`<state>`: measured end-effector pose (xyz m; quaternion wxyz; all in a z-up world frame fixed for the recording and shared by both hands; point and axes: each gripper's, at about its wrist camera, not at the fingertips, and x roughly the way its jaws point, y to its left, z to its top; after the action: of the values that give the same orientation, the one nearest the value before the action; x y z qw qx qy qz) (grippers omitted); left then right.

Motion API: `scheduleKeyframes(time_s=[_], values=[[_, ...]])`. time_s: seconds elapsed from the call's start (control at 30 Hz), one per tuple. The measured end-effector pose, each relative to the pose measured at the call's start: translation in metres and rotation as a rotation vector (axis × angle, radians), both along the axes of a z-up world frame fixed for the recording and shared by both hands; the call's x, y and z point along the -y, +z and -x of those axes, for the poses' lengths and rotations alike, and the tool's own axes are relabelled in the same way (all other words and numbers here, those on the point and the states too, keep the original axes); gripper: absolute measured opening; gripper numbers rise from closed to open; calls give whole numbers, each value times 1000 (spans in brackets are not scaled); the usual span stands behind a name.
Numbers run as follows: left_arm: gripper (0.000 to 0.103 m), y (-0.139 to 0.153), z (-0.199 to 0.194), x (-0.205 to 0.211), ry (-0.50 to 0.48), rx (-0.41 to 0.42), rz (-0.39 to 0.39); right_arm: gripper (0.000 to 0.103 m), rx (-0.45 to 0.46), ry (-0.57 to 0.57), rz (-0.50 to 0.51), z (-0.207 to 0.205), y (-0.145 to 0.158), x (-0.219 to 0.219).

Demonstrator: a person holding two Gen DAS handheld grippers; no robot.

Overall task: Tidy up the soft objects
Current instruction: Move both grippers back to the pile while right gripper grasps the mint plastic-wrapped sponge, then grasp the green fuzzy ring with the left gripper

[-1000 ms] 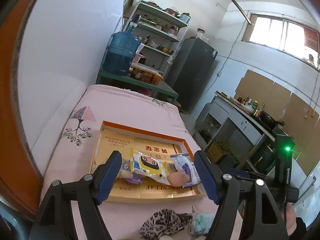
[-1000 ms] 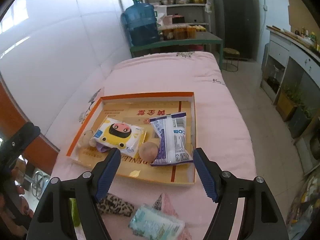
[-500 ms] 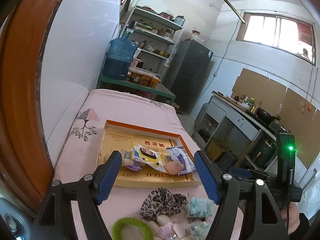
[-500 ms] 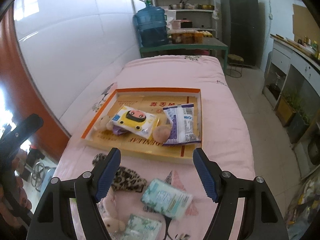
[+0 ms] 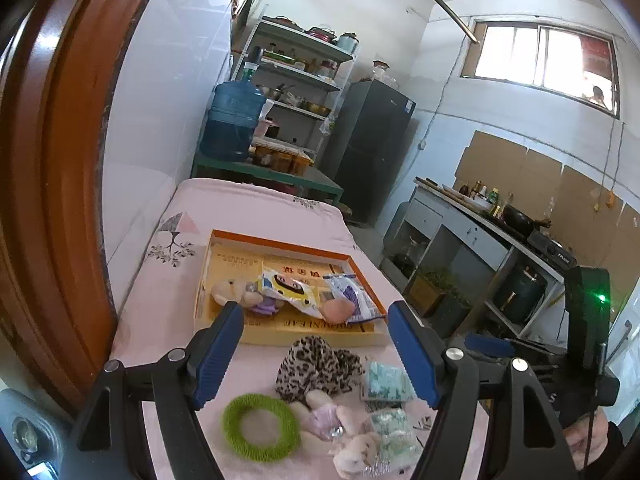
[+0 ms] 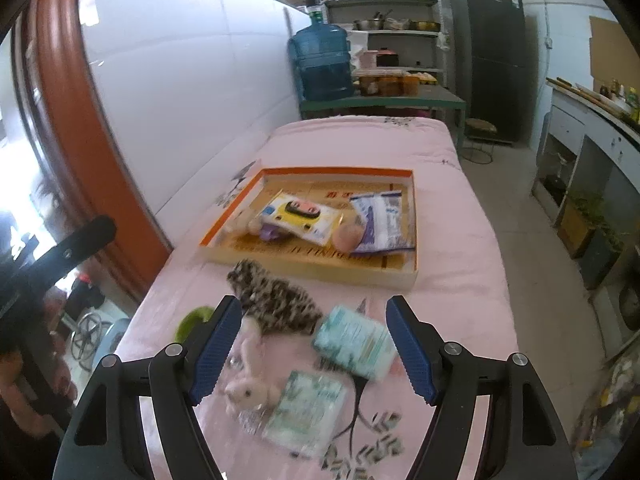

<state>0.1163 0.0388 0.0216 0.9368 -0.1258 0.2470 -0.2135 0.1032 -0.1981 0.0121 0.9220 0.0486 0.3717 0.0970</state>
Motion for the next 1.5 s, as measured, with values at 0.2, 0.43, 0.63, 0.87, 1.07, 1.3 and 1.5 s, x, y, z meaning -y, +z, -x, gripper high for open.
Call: scheduleKeyframes(time_s=[0.2, 0.43, 0.63, 0.87, 1.07, 1.3, 1.5], values=[[74, -6, 17, 0, 2, 2, -7, 76, -19, 26, -12, 29, -13, -9], [74, -20, 31, 3, 11, -13, -38, 76, -49, 53, -6, 56, -34, -20], [74, -33, 40, -3, 30, -41, -21, 76, -69, 89, -15, 79, -49, -28], [74, -46, 49, -12, 44, -60, -4, 76, -124, 145, -2, 104, -75, -38], [74, -53, 52, -14, 53, -74, -7, 76, -166, 138, -9, 108, -95, -40], [74, -64, 50, -21, 76, -96, -21, 75, -192, 155, -7, 108, -109, -43], [74, -79, 34, -21, 106, -152, -70, 56, -221, 176, -46, 107, -113, -42]])
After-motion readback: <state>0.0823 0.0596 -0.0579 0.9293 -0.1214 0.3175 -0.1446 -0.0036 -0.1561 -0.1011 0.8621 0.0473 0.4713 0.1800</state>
